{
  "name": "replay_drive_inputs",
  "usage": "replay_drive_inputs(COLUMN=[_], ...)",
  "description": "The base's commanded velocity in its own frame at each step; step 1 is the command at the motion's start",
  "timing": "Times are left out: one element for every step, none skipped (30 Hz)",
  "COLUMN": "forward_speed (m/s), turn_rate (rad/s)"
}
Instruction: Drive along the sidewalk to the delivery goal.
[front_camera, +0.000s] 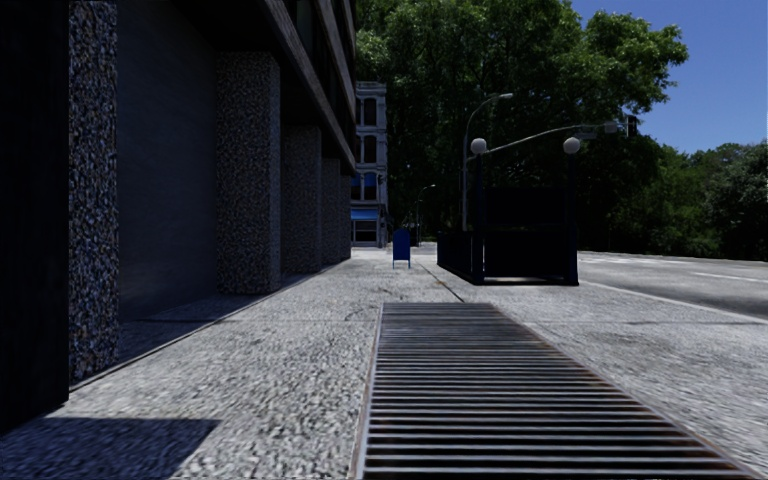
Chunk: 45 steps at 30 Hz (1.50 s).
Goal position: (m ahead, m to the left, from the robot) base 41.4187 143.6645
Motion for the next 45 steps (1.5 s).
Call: replay_drive_inputs(forward_speed=[2.00,2.00,2.00,2.00,2.00,2.00,2.00,2.00,2.00,2.00,2.00,2.00,2.00,2.00,2.00,2.00,2.00,2.00,2.00,2.00,2.00,2.00,2.00,2.00,2.00,2.00,2.00,2.00,2.00,2.00,2.00,2.00,2.00,2.00,2.00,2.00,2.00,2.00,2.00,2.00,2.00,2.00,2.00,2.00,2.00], turn_rate=[0.00,0.00,0.00,0.00,0.00,0.00,0.00,0.00,0.00,0.00,0.00,0.00,0.00,0.00,0.00,0.00,0.00,0.00,0.00,0.00,0.00,0.00,0.00,0.00,0.00,0.00,0.00,0.00,0.00,0.00,0.00,0.00,0.00,0.00,0.00,0.00,0.00,0.00,0.00,0.00,0.00,0.00,0.00,0.00,0.00])
